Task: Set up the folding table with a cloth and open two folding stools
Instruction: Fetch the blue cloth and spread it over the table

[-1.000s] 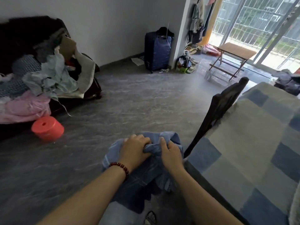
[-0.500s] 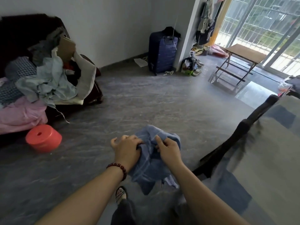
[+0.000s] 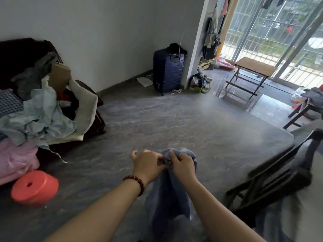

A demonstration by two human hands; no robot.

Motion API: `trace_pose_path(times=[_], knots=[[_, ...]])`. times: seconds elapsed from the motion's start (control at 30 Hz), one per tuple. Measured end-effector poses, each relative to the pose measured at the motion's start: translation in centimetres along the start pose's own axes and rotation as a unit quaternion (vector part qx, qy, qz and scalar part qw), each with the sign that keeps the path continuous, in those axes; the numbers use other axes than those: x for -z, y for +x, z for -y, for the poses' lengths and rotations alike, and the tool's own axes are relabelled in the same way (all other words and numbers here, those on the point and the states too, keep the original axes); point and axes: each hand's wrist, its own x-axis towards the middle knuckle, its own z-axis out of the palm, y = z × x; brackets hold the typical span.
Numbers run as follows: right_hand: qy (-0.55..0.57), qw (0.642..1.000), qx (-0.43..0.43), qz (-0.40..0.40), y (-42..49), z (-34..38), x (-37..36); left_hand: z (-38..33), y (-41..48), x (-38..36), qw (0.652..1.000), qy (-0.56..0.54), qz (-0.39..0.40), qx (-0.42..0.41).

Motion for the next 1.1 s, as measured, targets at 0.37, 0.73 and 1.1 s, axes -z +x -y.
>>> trace_pose_path(times=[0.37, 0.73, 1.1], knots=[[0.112, 0.992, -0.005, -0.049, 9.9, 2.8, 0.5, -2.5, 9.7, 0.9, 0.995, -0.095, -0.018, -0.006], [0.128, 0.991, 0.0, -0.048, 23.9, 5.9, 4.9, -8.6, 25.7, -0.1, 0.978, -0.202, 0.045, -0.015], [0.133, 0.986, 0.041, -0.091, 35.4, 6.4, 10.4, -14.0, 38.8, -0.1, 0.977, -0.196, -0.011, -0.079]])
